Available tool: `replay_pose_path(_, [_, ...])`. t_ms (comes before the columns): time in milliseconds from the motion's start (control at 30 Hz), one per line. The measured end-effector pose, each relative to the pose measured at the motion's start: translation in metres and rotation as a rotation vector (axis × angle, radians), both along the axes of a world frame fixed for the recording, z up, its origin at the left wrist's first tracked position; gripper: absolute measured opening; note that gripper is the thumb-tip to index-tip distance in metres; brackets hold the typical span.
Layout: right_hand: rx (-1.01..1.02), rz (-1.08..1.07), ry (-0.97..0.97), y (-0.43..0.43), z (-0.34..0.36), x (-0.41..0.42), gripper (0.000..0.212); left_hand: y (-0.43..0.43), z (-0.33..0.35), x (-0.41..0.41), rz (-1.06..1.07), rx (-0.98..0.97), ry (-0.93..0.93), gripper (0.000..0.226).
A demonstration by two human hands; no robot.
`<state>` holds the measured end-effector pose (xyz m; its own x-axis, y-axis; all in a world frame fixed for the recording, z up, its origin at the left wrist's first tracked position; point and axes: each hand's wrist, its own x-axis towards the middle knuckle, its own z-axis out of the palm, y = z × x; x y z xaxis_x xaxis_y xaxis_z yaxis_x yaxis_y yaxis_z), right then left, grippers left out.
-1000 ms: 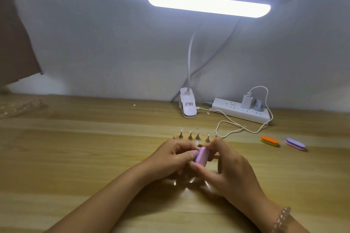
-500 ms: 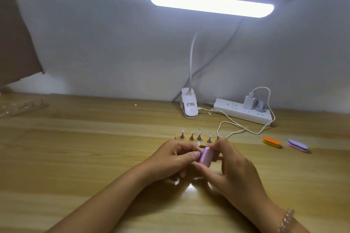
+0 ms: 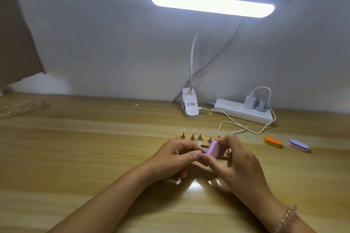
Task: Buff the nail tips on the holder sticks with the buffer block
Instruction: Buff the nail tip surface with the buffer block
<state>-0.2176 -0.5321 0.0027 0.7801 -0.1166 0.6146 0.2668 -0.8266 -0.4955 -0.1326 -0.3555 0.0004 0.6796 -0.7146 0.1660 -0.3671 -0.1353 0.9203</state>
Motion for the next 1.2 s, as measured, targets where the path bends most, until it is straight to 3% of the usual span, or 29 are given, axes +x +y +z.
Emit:
replay_pose_path(133, [-0.141, 0.079, 0.014, 0.006, -0.006, -0.004, 0.040, 0.000, 0.001, 0.001, 0.015, 0.015, -0.001, 0.019])
replay_pose_path(300, [0.026, 0.016, 0.020, -0.001, 0.000, 0.000, 0.046, -0.002, 0.000, -0.004, 0.011, -0.025, -0.002, 0.016])
replay_pose_path(467, [-0.162, 0.096, 0.042, 0.010, -0.004, -0.005, 0.042, -0.002, 0.002, -0.004, 0.015, -0.033, -0.011, 0.024])
replay_pose_path(600, [-0.034, 0.031, 0.023, 0.001, 0.000, -0.002, 0.036, -0.003, -0.002, -0.003, 0.051, -0.017, -0.045, 0.020])
replay_pose_path(767, [-0.158, 0.073, 0.032, 0.009, -0.004, -0.007, 0.040, -0.003, -0.002, -0.003, 0.047, 0.001, -0.032, 0.026])
replay_pose_path(900, [-0.015, 0.020, 0.051, 0.000, 0.000, -0.002, 0.033, -0.003, -0.004, -0.002, 0.063, 0.005, -0.037, 0.019])
replay_pose_path(1067, [-0.155, 0.071, 0.023, 0.010, -0.001, -0.007, 0.040, -0.003, -0.001, -0.005, 0.026, -0.010, -0.063, 0.021])
replay_pose_path(1200, [-0.011, 0.039, 0.031, 0.000, 0.001, -0.001, 0.031, -0.003, -0.002, -0.006, 0.062, 0.001, -0.062, 0.019])
